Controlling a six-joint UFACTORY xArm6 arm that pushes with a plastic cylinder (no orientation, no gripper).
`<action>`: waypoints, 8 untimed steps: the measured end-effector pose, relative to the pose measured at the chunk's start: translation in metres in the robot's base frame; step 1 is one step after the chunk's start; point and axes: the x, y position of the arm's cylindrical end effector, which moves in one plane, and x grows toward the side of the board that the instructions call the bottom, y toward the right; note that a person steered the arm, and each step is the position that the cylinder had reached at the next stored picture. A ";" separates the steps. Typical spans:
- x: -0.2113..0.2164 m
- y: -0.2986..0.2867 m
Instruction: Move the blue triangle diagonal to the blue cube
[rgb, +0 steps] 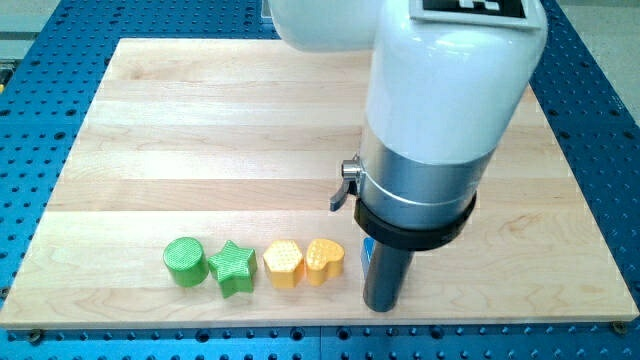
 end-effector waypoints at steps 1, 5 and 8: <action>0.003 -0.003; -0.084 0.096; -0.224 0.002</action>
